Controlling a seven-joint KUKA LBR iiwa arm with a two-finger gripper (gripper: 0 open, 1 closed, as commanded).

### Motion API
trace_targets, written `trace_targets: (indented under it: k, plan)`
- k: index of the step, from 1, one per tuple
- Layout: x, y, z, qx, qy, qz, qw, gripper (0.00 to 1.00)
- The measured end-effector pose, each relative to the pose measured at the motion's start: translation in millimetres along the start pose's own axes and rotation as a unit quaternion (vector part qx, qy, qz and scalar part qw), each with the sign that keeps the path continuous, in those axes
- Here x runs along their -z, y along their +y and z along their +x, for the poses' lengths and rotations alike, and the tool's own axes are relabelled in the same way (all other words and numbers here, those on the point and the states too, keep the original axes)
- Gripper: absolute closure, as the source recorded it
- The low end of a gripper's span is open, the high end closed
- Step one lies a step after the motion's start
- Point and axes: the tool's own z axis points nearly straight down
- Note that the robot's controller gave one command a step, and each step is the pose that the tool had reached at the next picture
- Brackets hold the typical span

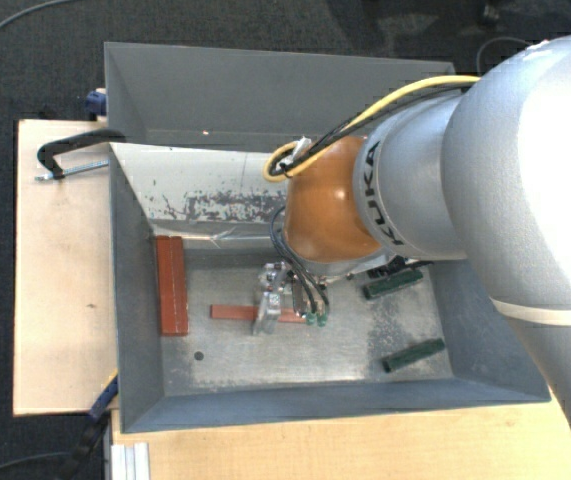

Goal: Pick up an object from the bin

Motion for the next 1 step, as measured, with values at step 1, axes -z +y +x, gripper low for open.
trace_targets:
  k: [1]
  plan:
    - [134.1, 29.7, -52.4, 0.002, -0.005, -0.002, 1.0, 1.0]
